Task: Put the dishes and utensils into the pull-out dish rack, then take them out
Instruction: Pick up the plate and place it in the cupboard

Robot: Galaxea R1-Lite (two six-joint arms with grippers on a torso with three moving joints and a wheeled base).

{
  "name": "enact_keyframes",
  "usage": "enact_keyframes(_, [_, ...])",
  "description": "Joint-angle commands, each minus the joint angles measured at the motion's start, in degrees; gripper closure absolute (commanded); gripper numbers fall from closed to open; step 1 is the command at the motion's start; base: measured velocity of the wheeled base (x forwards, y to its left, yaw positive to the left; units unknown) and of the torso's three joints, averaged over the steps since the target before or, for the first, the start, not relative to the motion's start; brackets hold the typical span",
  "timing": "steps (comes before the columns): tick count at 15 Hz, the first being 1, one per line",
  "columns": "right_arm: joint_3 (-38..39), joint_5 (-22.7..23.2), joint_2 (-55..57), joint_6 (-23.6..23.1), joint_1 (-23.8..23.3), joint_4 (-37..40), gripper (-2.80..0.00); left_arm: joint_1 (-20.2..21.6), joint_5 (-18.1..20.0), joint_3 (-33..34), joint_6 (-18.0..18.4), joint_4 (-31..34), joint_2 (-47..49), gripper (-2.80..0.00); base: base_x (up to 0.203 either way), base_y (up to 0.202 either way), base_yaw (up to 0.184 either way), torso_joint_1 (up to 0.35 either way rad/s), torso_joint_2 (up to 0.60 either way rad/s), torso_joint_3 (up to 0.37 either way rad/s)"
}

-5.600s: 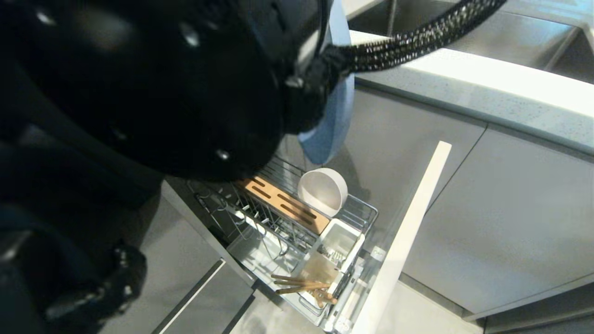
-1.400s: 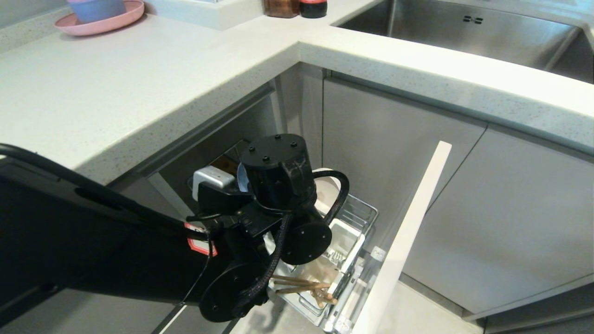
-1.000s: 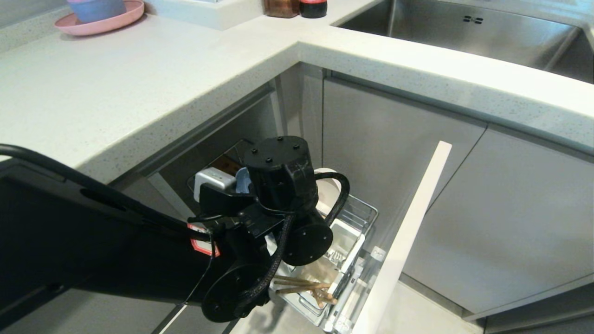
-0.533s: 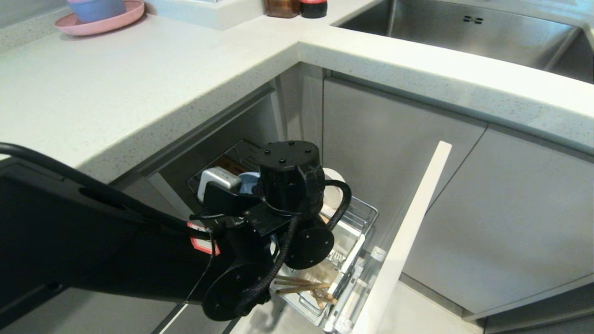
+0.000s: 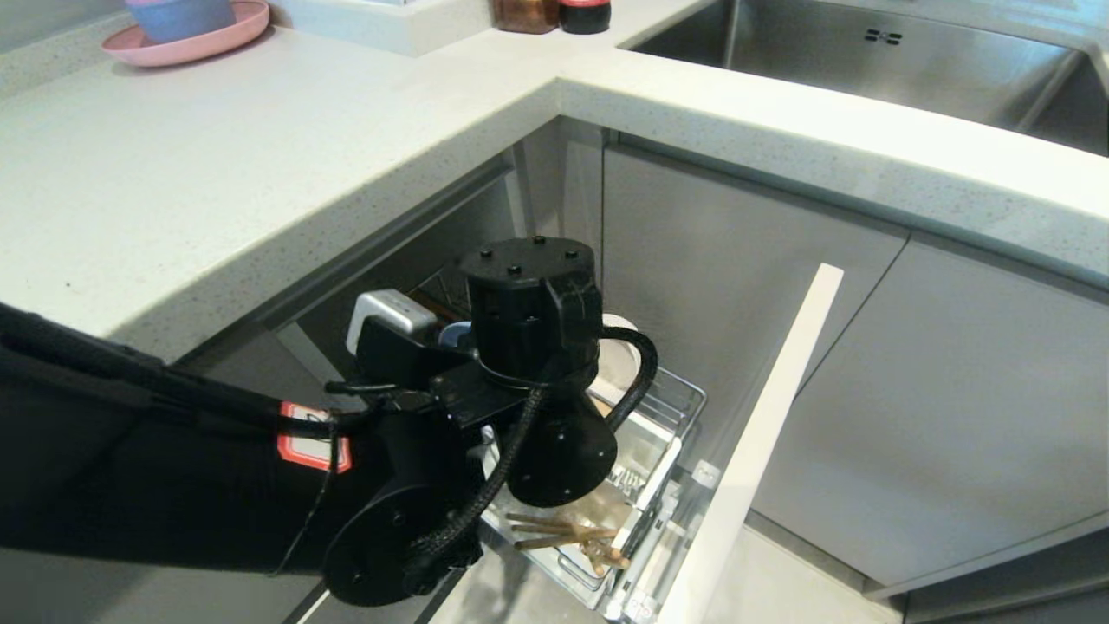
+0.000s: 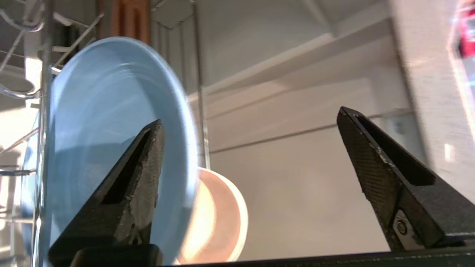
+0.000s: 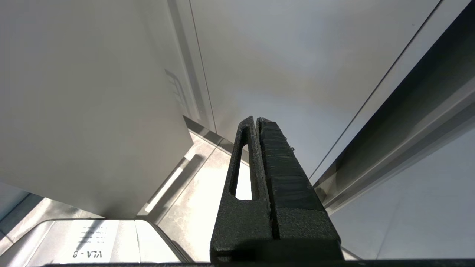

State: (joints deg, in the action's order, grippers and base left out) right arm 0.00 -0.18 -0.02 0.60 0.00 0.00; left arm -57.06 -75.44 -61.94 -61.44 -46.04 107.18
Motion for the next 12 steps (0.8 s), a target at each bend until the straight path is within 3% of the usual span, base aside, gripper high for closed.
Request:
enact_keyframes(1, [0.09, 0.01, 0.02, 0.02, 0.00, 0.00, 0.00, -1.37, -0.21, -0.79, -0.34, 2.14, -3.91, -0.07, 0.000, 0.000, 0.000, 0.000, 0.00, 0.000])
enact_keyframes(9, [0.09, 0.01, 0.02, 0.02, 0.00, 0.00, 0.00, -4.38, 0.59, -9.68, 0.51, 17.34, -7.92, 0.00, 0.000, 0.000, 0.000, 0.000, 0.00, 0.000])
enact_keyframes(12, [0.09, 0.01, 0.02, 0.02, 0.00, 0.00, 0.00, -5.19, 4.96, -19.64, 3.25, 23.01, -8.09, 0.00, 0.000, 0.000, 0.000, 0.000, 0.00, 0.000])
